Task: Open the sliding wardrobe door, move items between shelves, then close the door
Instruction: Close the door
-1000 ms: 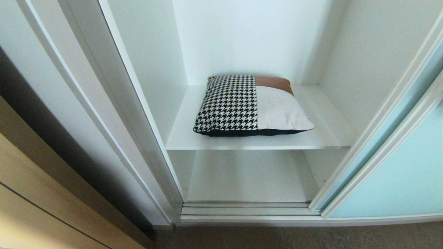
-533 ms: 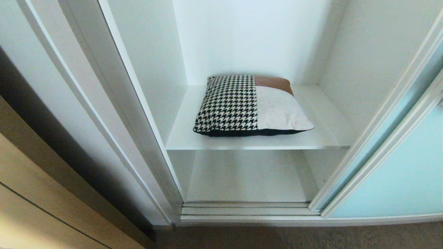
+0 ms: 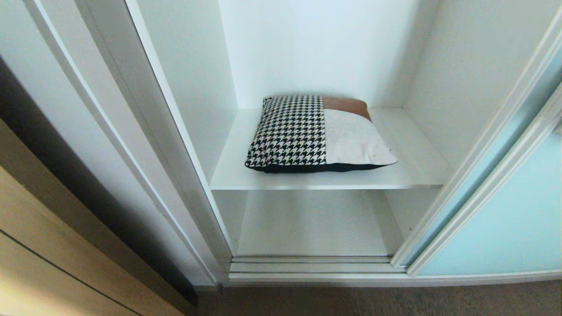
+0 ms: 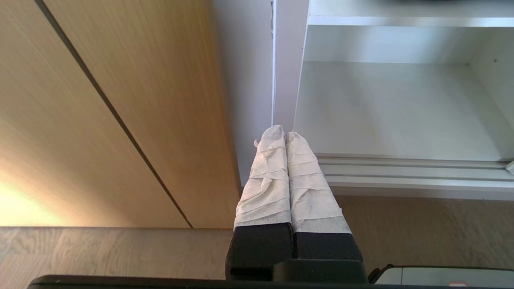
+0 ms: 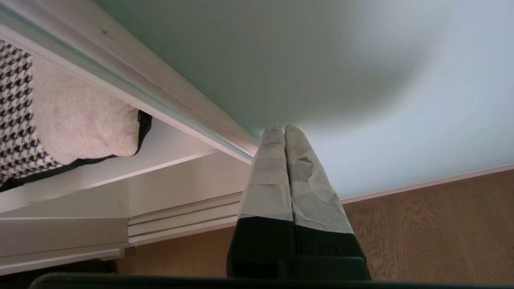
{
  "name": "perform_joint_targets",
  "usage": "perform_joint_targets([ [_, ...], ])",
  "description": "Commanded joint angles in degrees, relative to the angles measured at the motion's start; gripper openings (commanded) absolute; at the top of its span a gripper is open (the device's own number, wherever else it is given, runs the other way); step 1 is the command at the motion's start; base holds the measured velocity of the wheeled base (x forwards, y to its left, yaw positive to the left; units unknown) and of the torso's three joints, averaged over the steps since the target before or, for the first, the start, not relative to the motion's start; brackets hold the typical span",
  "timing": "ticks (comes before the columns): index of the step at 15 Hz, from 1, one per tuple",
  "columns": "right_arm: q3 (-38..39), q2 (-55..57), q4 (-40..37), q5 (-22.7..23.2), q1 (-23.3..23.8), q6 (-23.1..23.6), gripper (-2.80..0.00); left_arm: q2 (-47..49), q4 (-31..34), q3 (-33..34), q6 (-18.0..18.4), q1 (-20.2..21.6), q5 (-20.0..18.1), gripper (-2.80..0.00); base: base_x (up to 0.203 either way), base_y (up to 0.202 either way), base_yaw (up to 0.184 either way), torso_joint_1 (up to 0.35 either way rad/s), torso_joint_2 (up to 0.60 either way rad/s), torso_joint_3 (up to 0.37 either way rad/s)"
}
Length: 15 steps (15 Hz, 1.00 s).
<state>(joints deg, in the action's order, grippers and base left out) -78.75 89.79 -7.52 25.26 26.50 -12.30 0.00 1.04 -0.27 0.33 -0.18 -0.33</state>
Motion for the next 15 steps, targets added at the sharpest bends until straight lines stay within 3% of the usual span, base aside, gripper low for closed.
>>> perform_joint_targets([
  [1, 0.7, -1.8, -0.2, 0.5, -1.7, -0.1, -2.80, 0.1, 0.0, 0.0, 0.0, 0.0, 0.0, -2.80, 0.000, 0.000, 0.000, 0.000, 0.00, 0.000],
  [5, 2.6, -5.6, -0.4, 0.2, -7.8, 0.0, -2.80, 0.1, 0.0, 0.0, 0.0, 0.0, 0.0, -2.80, 0.000, 0.000, 0.000, 0.000, 0.00, 0.000],
  [9, 3.6, -6.8, -0.4, -4.2, -15.7, 0.0, -2.80, 0.0, 0.0, 0.0, 0.0, 0.0, 0.0, -2.80, 0.000, 0.000, 0.000, 0.000, 0.00, 0.000],
  [15, 5.1, -9.0, -0.1, -17.5, -43.3, 0.2, -2.80, 0.0, 0.0, 0.0, 0.0, 0.0, 0.0, -2.80, 0.000, 0.000, 0.000, 0.000, 0.00, 0.000],
])
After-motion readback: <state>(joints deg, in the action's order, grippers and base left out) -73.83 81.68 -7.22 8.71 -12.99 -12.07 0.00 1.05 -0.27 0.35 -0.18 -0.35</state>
